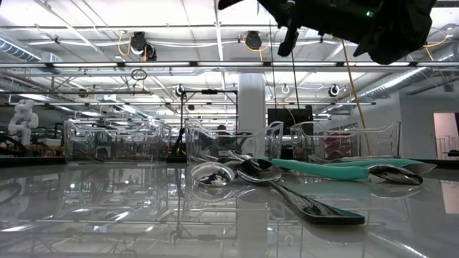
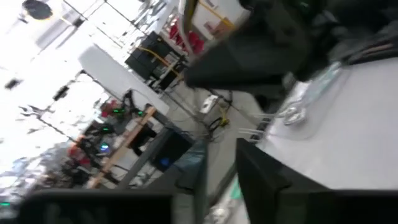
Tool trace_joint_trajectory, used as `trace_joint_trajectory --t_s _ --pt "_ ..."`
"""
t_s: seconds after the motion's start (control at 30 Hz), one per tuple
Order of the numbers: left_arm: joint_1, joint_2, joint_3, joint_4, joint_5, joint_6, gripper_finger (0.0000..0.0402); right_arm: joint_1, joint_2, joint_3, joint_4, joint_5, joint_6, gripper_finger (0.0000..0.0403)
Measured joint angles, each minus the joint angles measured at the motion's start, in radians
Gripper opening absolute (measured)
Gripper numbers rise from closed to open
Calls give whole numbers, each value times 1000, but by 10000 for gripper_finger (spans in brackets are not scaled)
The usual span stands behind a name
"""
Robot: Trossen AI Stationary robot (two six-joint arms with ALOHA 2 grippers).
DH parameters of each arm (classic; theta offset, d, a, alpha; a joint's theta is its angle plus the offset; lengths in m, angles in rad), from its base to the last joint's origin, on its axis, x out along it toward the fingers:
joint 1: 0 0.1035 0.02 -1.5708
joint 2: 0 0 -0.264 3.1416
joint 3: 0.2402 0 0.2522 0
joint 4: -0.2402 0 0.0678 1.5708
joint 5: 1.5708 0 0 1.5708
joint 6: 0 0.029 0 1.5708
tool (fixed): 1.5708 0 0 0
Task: Sort silverware by color (type)
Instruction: Put the black spoon into the left transparent bin
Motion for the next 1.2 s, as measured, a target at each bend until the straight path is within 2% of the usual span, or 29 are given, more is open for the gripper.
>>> trace_joint_trajectory --t_s 0.17,0.3,0.37,0.47,0.6,0.7,0.83,1.0,1.1,1.2 --pt "-20 0 0 -31 15 -82 175 -2 0 0 -10 4 -56 8" --pt "-54 -5 0 -174 20 -218 201 -9 -7 0 -33 6 -98 7" --pt "-69 -28 0 -322 51 -346 201 -14 -7 5 -57 10 -124 7" --pt "-72 -87 0 -612 131 -631 193 -23 -7 46 -142 1 -169 7" --pt "-69 -101 0 -1015 180 -1006 179 -34 -7 155 -371 -1 -263 7" --pt "-89 -102 -11 -1214 196 -1225 171 -41 -7 263 -571 -5 -354 7" --pt "-114 -100 -83 -1243 184 -1341 162 -65 -6 405 -803 -68 -461 7" --pt "-109 -101 -195 -1196 211 -1358 143 -121 3 552 -994 -113 -541 7" --pt "-89 -100 -244 -1096 264 -1298 127 -160 32 632 -1034 -138 -563 7" --pt "-72 -100 -258 -941 356 -1136 110 -197 90 723 -1070 -184 -566 7"
